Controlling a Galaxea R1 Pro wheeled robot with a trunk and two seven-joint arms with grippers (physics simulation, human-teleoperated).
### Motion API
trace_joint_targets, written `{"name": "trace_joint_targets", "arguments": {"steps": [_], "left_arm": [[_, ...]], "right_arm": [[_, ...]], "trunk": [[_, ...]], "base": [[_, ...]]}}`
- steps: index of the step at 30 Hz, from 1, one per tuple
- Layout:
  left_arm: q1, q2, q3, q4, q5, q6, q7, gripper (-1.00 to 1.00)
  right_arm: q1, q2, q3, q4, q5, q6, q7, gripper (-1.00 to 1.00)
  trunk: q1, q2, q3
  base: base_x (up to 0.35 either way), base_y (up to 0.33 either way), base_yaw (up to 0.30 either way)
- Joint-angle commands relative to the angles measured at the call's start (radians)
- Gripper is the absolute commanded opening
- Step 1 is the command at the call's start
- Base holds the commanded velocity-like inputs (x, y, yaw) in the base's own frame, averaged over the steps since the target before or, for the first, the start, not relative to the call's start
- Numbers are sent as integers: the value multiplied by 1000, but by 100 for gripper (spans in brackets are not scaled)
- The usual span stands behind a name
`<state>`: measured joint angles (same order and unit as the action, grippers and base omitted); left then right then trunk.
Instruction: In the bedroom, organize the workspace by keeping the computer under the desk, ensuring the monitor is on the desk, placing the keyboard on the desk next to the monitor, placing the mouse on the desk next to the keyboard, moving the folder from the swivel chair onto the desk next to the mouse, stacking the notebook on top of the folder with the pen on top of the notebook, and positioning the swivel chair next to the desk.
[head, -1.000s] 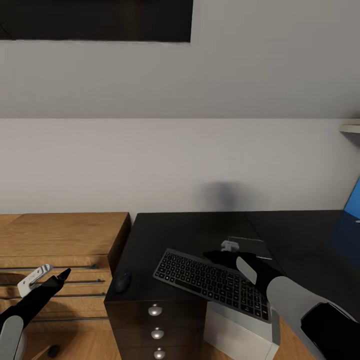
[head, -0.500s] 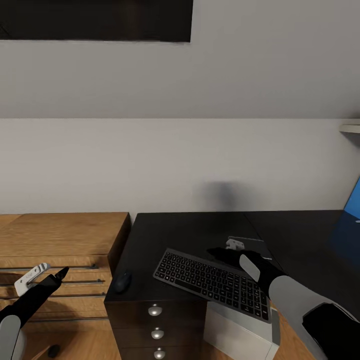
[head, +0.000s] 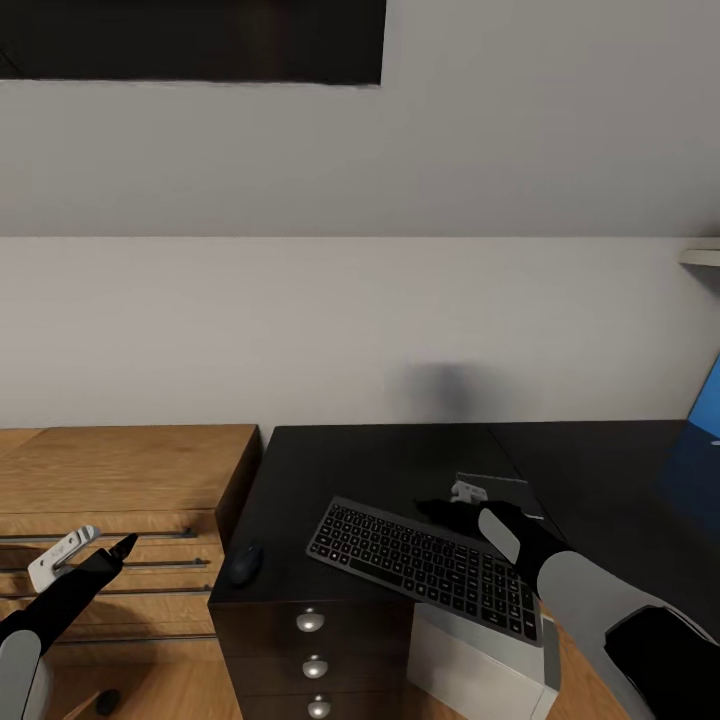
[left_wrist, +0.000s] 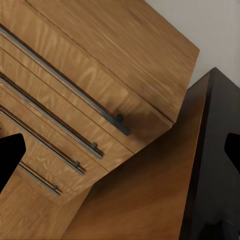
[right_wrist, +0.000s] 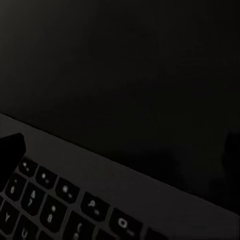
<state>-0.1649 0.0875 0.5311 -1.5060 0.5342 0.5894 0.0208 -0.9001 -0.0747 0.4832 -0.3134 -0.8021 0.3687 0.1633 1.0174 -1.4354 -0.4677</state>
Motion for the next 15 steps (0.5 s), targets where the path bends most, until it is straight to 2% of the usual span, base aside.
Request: {"name": "trace_joint_targets", "arguments": {"steps": [1,15], "left_arm": [[-1,0,1,-1,8,6,2,100],[-1,0,17,0,7,6,2,100]], "right_arm": [[-1,-1,3,-1,-2,7,1,100],[-1,-2,0,-4,-3,54,0,100]], "trunk": [[0,-1,-1],[0,-1,-1]], "base": [[0,0,0],[0,0,0]]}}
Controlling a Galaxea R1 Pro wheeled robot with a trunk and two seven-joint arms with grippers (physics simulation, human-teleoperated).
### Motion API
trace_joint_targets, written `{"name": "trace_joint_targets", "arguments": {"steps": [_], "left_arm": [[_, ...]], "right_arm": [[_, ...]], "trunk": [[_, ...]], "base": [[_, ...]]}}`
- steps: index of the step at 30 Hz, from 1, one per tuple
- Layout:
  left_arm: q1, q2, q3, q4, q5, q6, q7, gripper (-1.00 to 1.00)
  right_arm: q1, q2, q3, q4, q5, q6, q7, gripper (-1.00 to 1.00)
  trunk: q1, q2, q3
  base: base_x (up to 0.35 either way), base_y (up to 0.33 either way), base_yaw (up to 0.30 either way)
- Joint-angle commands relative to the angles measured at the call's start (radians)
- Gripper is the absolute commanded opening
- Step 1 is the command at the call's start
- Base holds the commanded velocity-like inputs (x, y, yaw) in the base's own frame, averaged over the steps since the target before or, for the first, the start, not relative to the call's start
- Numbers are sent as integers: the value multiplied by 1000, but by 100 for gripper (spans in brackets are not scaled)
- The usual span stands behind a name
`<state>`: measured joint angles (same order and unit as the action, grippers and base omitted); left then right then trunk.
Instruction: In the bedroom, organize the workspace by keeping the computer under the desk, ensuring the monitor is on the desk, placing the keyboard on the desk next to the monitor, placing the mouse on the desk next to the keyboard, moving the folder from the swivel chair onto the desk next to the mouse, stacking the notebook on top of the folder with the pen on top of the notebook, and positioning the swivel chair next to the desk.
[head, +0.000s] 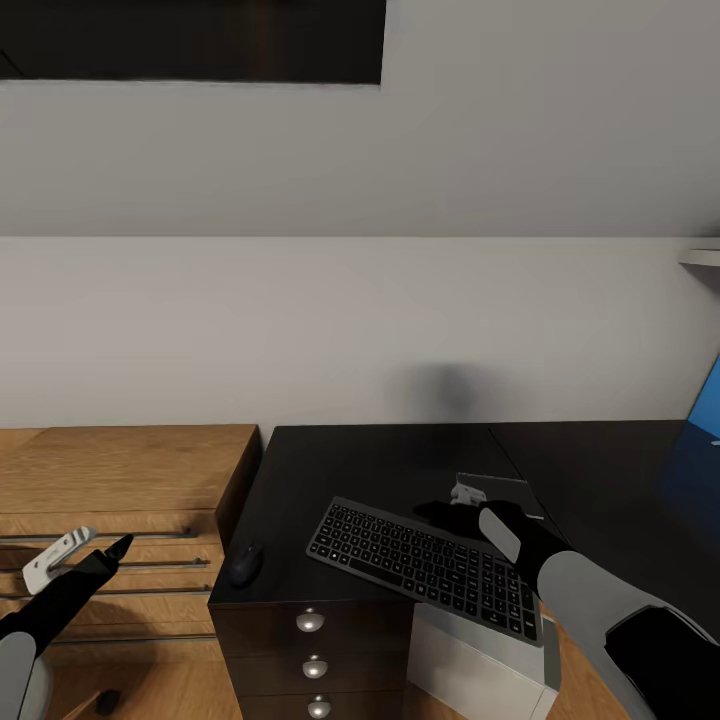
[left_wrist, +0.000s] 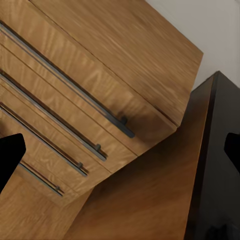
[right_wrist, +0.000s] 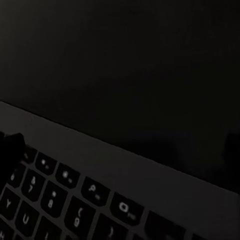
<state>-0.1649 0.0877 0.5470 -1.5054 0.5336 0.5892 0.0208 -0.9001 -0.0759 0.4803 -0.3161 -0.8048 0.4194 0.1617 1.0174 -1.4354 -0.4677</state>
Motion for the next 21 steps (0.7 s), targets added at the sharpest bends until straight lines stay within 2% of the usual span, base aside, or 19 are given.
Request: {"name": "trace_joint_targets", "arguments": {"steps": [1,10,15,21], "left_arm": [[-1,0,2,-1,8,6,2,100],[-1,0,4,0,8,6,1,100],[-1,0,4,1,7,7,1,100],[-1,0,4,1,7,8,1,100]], "right_arm": [[-1,-1,3,-1,-1,4,2,100],[-1,-2,2,-1,-1,16,2,100],[-1,-2,2,-1,-1,21,2,100],[0,-2,1,-1,-1,21,2,100]], "trunk": [[0,-1,-1],[0,-1,-1],[0,-1,-1],[0,-1,-1]], "base": [[0,0,0],[-2,0,0],[-200,32,0],[-49,6,0]]}}
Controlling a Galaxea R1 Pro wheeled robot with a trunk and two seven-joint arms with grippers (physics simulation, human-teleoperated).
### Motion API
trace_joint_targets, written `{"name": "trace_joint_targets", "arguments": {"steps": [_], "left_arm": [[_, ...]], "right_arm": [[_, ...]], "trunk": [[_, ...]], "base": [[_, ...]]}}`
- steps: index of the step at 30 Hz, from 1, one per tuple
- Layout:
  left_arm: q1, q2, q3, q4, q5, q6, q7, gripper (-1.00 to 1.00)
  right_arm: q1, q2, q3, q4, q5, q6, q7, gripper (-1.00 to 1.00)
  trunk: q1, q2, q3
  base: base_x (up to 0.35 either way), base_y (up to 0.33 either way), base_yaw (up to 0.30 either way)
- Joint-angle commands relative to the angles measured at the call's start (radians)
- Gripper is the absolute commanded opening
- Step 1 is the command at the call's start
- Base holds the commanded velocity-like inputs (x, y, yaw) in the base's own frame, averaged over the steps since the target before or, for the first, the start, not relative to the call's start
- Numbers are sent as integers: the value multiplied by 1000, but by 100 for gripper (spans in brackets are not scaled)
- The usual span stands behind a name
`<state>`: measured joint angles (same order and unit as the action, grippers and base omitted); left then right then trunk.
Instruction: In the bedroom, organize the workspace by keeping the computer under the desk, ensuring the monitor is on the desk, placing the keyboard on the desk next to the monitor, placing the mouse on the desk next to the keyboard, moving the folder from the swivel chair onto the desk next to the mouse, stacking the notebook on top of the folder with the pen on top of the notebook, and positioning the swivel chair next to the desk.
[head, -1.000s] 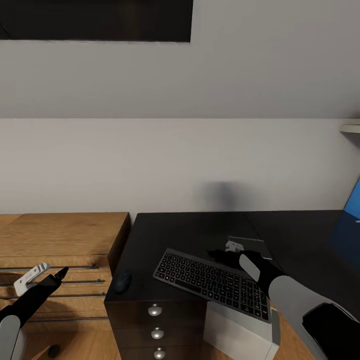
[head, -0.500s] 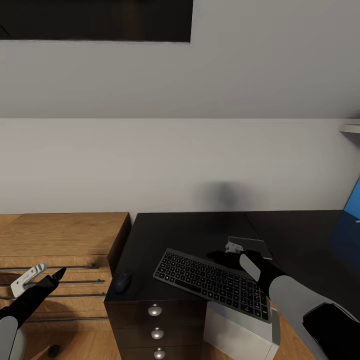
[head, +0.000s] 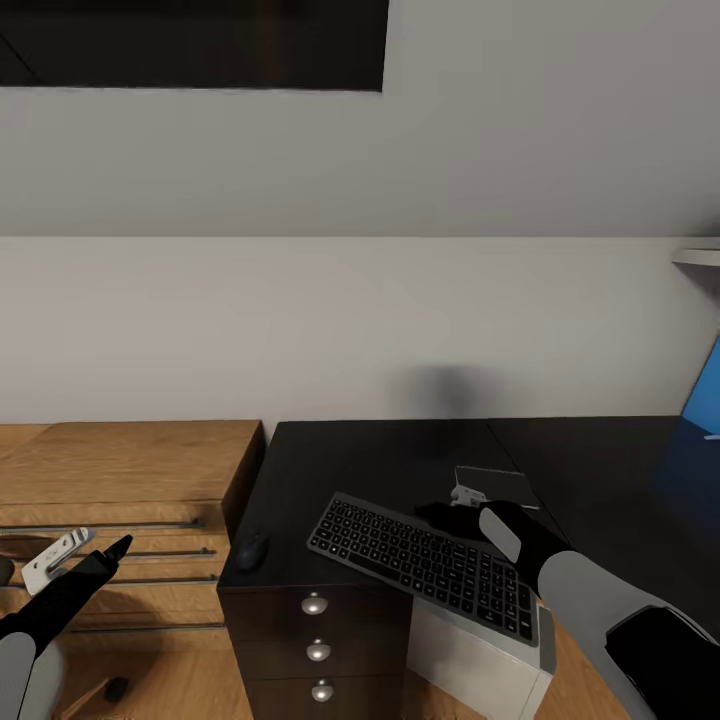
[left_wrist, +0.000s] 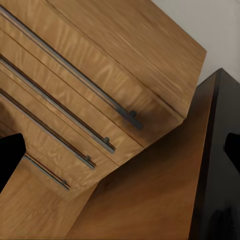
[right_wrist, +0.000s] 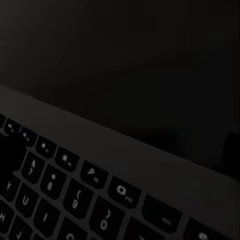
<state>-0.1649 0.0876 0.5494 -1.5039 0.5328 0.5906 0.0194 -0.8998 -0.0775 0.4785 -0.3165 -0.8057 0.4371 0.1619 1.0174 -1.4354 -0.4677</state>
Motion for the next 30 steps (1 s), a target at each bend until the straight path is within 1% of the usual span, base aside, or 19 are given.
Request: {"name": "trace_joint_targets", "arguments": {"steps": [1,6,15,20,23,24,26,29,30], "left_arm": [[-1,0,1,-1,8,6,2,100],[-1,-1,1,-1,7,6,2,100],[-1,-2,1,0,7,6,2,100],[-1,-2,1,0,7,6,2,100],[-1,-2,1,1,7,6,3,100],[-1,-4,-2,2,7,4,4,100],[-1,-4,-4,2,6,3,4,100],[-1,-5,-6,0,2,1,4,100],[-1,-6,-6,-1,-1,0,4,100]], "right_arm": [[-1,-1,3,-1,0,3,2,100],[-1,-1,4,-1,-1,3,3,100],[-1,-1,3,-7,0,-5,9,100],[-1,0,3,-10,0,-23,8,100],[-1,1,4,-13,1,-53,6,100],[-1,2,7,-35,3,-105,2,100],[-1,2,10,-67,4,-148,-8,100],[0,1,11,-116,7,-193,-37,100],[1,0,12,-145,7,-205,-57,100]], "trunk": [[0,-1,-1],[0,-1,-1],[0,-1,-1],[-19,34,15],[-31,55,24],[-35,62,27],[-42,76,33],[-54,97,43],[-58,104,46]], "base": [[-60,46,0],[-98,81,0],[-13,10,0],[0,0,0],[0,0,0],[0,0,0],[0,0,0],[0,0,0],[0,0,0]]}}
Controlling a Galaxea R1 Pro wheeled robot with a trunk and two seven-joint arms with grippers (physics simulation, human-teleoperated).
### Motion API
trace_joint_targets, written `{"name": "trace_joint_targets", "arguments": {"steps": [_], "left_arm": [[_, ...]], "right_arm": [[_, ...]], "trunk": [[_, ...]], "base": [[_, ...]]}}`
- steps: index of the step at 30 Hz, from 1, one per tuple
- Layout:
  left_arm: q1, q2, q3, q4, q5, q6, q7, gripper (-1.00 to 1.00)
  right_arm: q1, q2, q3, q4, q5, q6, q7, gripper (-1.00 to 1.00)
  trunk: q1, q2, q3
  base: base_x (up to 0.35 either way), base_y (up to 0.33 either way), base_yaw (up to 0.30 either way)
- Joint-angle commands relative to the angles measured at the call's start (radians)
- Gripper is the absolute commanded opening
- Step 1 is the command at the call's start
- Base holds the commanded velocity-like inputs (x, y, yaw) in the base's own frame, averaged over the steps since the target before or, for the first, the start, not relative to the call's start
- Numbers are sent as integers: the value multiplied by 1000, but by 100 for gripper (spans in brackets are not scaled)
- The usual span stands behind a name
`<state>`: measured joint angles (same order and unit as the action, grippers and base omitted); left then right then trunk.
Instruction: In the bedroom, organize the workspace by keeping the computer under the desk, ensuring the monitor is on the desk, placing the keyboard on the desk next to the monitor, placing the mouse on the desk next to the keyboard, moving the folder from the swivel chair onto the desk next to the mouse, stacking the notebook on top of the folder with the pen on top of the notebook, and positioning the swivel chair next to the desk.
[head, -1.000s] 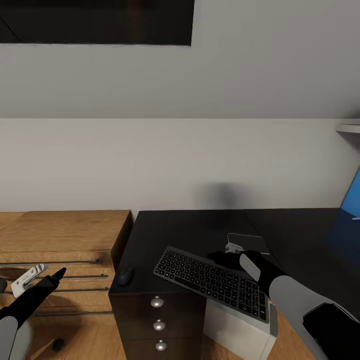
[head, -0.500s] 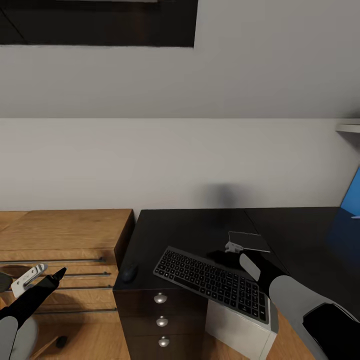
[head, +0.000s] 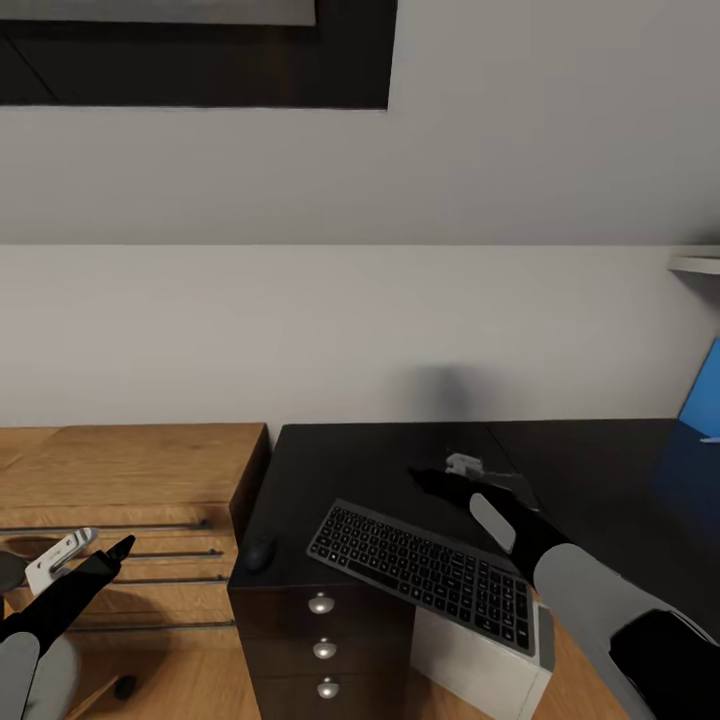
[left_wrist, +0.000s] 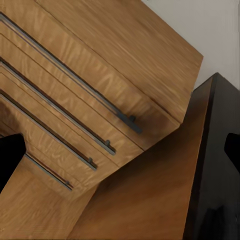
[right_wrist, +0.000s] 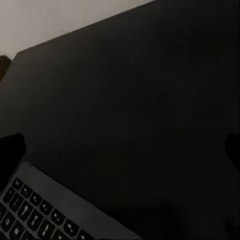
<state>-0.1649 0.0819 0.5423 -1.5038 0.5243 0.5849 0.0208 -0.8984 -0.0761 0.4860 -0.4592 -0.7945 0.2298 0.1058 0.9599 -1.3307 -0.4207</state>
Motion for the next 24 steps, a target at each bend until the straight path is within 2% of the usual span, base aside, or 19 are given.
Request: {"name": "trace_joint_targets", "arguments": {"steps": [1,5,7,8,10,12,16,24], "left_arm": [[-1,-1,1,-2,7,6,2,100],[-1,-19,1,-6,-1,3,3,100],[-1,-34,1,-17,-35,2,3,100],[-1,-38,1,-20,-45,2,3,100],[-1,-60,1,-37,-92,1,4,100],[-1,-83,3,-53,-138,0,5,100],[-1,-99,3,-63,-176,0,5,100],[-1,-103,8,-67,-189,3,5,100]], "right_arm": [[0,-2,4,-20,-4,-2,-11,100],[29,-11,4,-199,-2,-15,-97,100],[117,-32,3,-396,-2,-18,-246,100],[136,-34,3,-434,-2,-18,-285,100],[193,-41,3,-557,-2,-17,-436,100],[225,-46,3,-641,-4,-16,-532,100],[263,-49,3,-717,-4,-15,-583,100],[285,-49,3,-785,-9,-14,-602,100]], "trunk": [[-4,7,2],[-19,35,15],[-27,49,21],[-31,56,24],[-38,70,30],[-46,84,36],[-61,112,49],[-92,168,74]], "base": [[0,0,0],[0,0,0],[0,0,0],[0,0,0],[0,0,0],[0,0,0],[0,0,0],[0,0,0]]}}
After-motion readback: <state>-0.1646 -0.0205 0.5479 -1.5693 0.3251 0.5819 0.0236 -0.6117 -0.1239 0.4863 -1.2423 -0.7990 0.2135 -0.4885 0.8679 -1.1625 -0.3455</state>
